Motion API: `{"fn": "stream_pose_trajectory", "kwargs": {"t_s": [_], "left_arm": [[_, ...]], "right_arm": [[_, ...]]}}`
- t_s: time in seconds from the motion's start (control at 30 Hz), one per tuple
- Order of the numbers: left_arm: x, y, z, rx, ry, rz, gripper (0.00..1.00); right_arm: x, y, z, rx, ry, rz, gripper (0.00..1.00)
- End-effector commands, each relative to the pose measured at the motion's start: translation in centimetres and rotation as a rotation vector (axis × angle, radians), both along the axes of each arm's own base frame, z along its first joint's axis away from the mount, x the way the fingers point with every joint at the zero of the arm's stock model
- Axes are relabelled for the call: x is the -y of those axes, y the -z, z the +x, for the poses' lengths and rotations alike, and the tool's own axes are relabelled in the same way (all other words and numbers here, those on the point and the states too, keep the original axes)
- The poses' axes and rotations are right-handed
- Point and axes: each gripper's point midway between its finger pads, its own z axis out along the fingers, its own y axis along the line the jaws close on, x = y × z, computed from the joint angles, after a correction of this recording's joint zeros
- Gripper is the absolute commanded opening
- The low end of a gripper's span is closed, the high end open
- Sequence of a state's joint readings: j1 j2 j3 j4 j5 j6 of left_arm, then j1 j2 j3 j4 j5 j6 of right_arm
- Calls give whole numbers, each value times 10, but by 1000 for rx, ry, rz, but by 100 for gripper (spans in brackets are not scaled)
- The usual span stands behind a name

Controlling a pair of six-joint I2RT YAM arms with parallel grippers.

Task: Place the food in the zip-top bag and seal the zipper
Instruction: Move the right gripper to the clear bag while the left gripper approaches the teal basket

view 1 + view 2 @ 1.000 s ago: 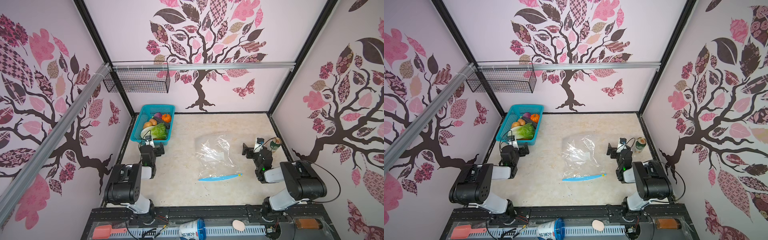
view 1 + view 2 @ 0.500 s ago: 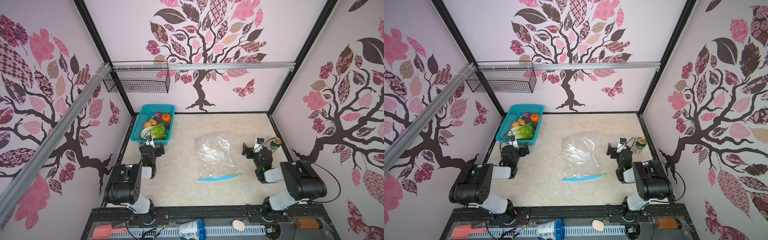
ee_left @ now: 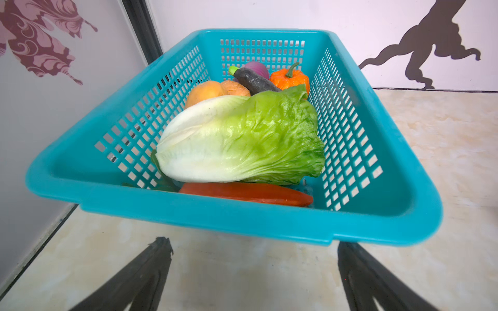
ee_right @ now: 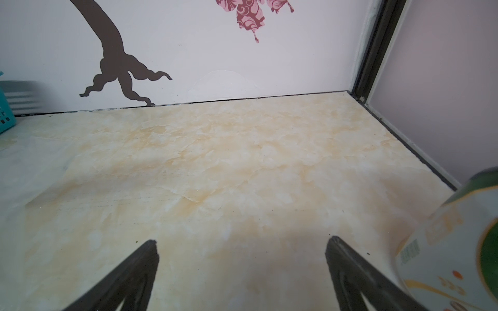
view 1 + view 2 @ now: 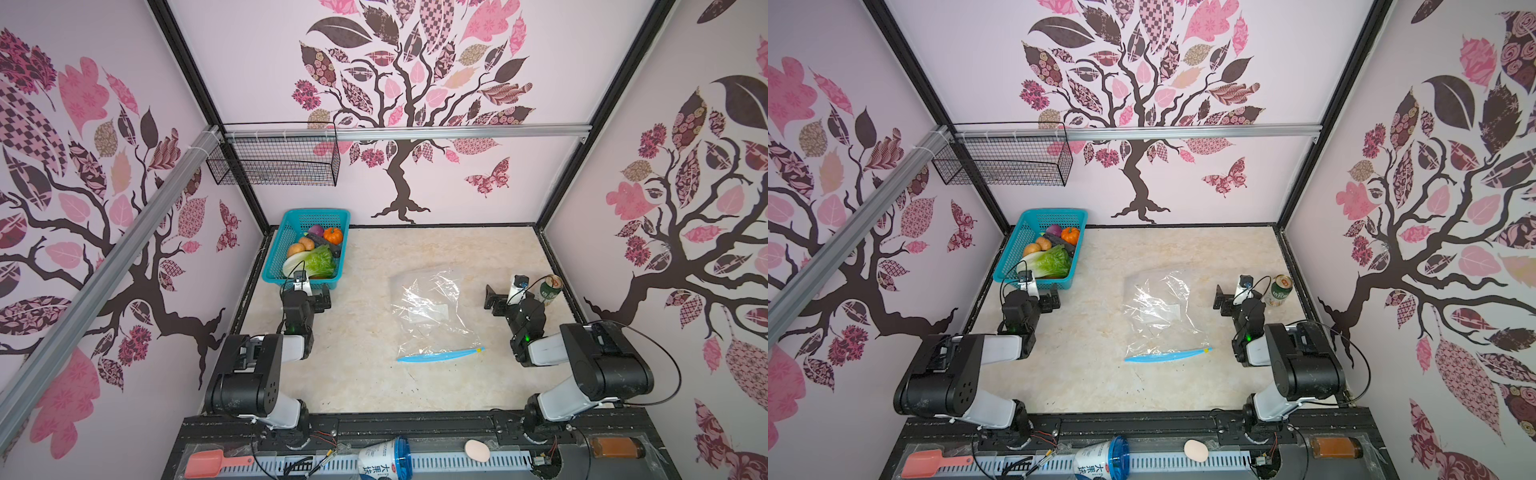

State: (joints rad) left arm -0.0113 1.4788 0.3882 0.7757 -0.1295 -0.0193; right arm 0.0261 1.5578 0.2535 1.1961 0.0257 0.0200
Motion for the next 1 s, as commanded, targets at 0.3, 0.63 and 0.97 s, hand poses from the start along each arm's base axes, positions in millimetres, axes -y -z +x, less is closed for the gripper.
{"fn": "stream_pose_trajectory", "kwargs": {"t_s": [0.3,0.63,0.97], "left_arm": [[-5,-70,-21,-26,-66,-100,99],[23,-115,-39,-12,19,-321,98],[133,-115,-25,-171,385,-374,98]], "right_arm": [[11,-39,11,-62,124,71,97],[-72,-48,26,-354,-119,311,91],[-129,-44,-14,-583,-289,307,86]]}}
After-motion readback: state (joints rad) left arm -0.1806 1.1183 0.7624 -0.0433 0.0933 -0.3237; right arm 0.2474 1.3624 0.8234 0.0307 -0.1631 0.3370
